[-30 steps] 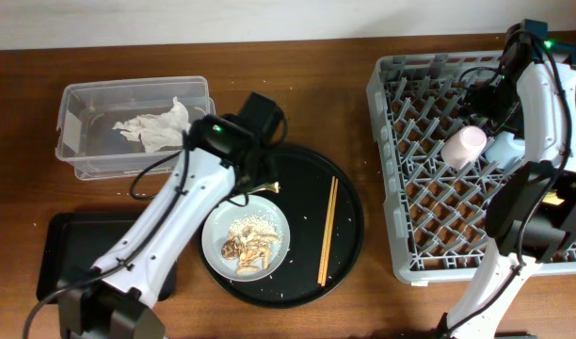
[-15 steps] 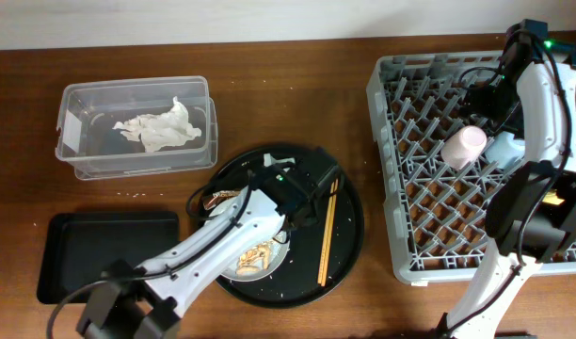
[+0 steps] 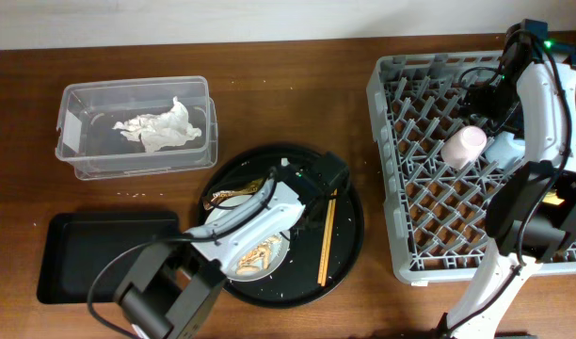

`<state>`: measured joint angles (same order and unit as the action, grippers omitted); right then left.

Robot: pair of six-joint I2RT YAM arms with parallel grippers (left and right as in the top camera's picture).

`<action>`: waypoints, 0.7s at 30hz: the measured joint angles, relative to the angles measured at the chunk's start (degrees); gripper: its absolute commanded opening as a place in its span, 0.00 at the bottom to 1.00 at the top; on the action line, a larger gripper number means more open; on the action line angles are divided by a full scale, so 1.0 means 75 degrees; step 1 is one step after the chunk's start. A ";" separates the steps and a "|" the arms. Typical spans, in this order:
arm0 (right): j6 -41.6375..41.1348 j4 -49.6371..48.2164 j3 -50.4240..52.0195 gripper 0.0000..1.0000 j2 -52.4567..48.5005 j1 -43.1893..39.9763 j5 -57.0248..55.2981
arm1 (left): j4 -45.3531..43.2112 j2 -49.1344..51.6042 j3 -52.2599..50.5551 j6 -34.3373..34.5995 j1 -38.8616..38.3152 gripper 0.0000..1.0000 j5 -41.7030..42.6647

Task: Sort waste into correct bins and load items into the dishwasher rack
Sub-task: 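Reach the left gripper to the white plate and grip its rim, then lift the white plate and carry it over the black rectangular tray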

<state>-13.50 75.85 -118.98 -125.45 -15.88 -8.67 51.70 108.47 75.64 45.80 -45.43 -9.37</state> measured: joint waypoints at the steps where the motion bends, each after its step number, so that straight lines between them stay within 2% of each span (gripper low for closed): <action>1: -0.0003 0.0000 0.0000 0.98 0.0000 0.0000 0.0003 | 0.0003 0.0067 0.0000 -0.0015 0.0003 0.56 0.0015; 11: 0.0000 0.0000 0.0000 0.98 0.0000 0.0000 0.0000 | -0.0055 0.0554 -0.0003 -0.0055 0.0003 0.54 0.0137; 21: 0.0000 0.0000 0.0000 0.98 0.0000 0.0000 0.0003 | -0.0073 0.0740 -0.0003 -0.0108 0.0000 0.30 0.0131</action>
<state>-13.50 75.85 -118.98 -125.45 -15.88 -8.64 51.16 114.02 75.61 44.99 -45.43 -8.38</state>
